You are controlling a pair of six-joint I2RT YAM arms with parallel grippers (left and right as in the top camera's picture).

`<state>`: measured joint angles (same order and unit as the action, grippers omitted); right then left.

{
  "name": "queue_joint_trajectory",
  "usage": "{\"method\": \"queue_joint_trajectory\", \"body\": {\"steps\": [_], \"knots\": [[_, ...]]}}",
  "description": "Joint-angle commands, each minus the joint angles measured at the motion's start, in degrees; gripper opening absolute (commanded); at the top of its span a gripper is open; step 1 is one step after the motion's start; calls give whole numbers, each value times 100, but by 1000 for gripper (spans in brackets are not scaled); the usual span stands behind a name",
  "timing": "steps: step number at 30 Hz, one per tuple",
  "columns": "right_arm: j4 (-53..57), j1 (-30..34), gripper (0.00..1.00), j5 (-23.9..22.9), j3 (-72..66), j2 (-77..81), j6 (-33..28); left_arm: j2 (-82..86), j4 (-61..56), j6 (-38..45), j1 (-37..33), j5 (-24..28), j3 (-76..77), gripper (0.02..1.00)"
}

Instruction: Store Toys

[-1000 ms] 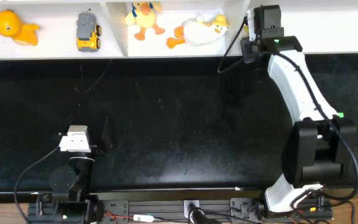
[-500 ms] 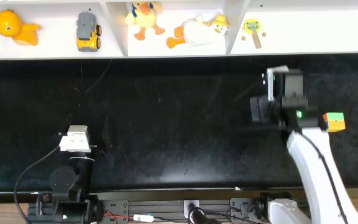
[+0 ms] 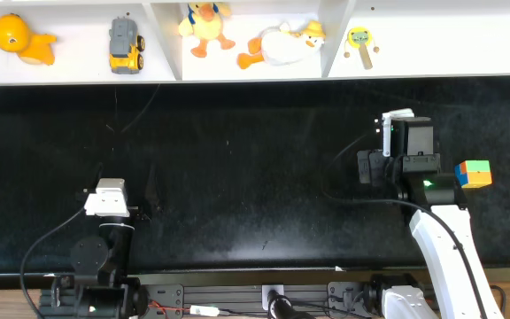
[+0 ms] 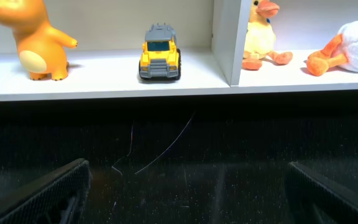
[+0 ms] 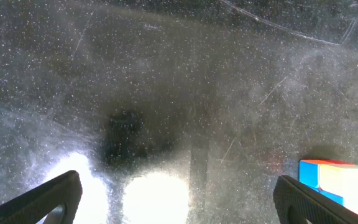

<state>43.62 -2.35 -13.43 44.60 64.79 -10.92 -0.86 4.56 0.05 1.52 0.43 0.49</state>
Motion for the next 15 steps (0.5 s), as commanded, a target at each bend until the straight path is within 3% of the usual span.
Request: {"method": "queue_joint_trajectory", "body": {"steps": [1,4,8,11,12,15], "knots": [[-170,59,996,155,-52,-146,48,70,17,-76,33,79,-4,998],[-76,293,996,96,-52,-289,-2,70,17,-76,33,79,-4,998],[439,1075,996,94,-52,-455,-170,70,17,-76,33,79,-4,998],[584,1836,998,358,-52,-549,-1137,70,20,-76,33,79,-4,998],[579,2481,998,658,-52,-566,-1786,70,17,-76,33,79,-4,998],[520,3359,998,1412,-52,-549,-2592,70,17,-76,33,76,-4,998]]}}
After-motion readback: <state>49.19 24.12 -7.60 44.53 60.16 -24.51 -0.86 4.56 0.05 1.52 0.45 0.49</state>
